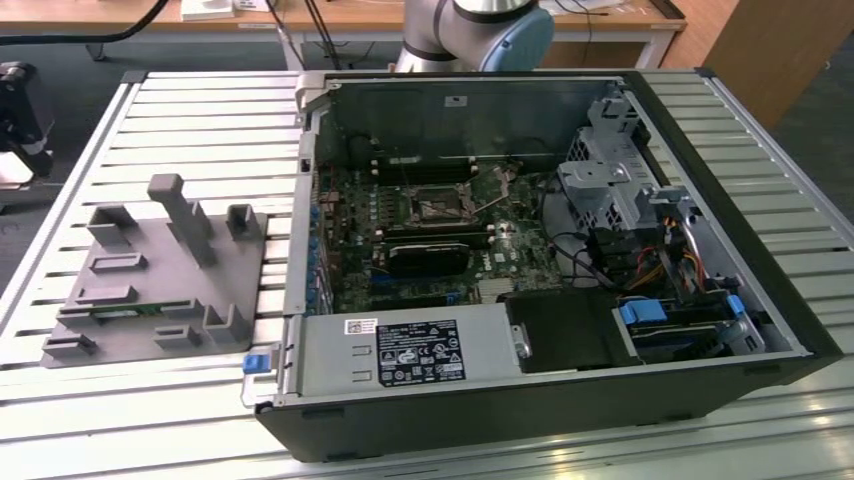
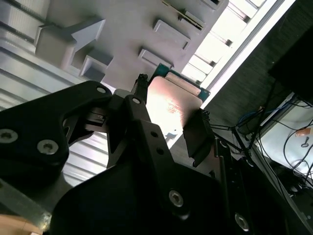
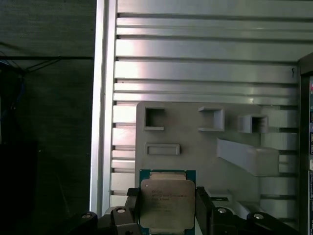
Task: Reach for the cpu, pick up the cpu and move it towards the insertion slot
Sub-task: 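Pick up the cpu and move it towards the insertion slot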
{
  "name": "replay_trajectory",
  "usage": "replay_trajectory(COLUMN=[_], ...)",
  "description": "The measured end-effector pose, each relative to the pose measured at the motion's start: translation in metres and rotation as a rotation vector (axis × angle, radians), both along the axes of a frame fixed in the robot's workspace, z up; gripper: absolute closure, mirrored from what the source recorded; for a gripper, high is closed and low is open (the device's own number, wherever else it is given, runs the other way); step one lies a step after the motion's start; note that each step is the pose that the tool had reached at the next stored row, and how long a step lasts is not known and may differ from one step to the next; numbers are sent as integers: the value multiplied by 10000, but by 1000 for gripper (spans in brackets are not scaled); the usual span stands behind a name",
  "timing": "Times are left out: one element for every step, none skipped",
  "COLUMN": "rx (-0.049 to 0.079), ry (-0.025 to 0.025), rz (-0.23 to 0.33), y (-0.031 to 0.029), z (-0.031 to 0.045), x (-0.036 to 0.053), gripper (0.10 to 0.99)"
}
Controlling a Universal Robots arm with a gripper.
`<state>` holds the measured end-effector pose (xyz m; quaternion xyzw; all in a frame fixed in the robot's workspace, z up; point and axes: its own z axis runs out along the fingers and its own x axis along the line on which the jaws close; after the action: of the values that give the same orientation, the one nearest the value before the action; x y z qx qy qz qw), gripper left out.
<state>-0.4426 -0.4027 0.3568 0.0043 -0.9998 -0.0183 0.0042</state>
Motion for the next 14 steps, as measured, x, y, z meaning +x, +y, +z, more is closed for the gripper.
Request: replay_trajectory(rx=[0, 0, 0, 0, 0, 0, 0, 0, 0, 0, 0, 0, 0, 0], ry=[0, 0, 0, 0, -1, 0, 0, -1, 0, 1, 0, 0, 0, -1], rz=[0, 0, 0, 0, 0, 0, 0, 0, 0, 0, 0, 0, 1, 1], y=[0, 0, 0, 0, 0, 0, 0, 0, 0, 0, 0, 0, 0, 0], z=[20, 42, 66, 92, 120, 146, 171, 195, 222, 245, 266, 287, 309, 330], x=[0, 0, 0, 0, 0, 0, 0, 0, 0, 0, 0, 0, 0, 0], gripper=[545, 545, 545, 545, 545, 545, 545, 545, 545, 545, 545, 545, 545, 545])
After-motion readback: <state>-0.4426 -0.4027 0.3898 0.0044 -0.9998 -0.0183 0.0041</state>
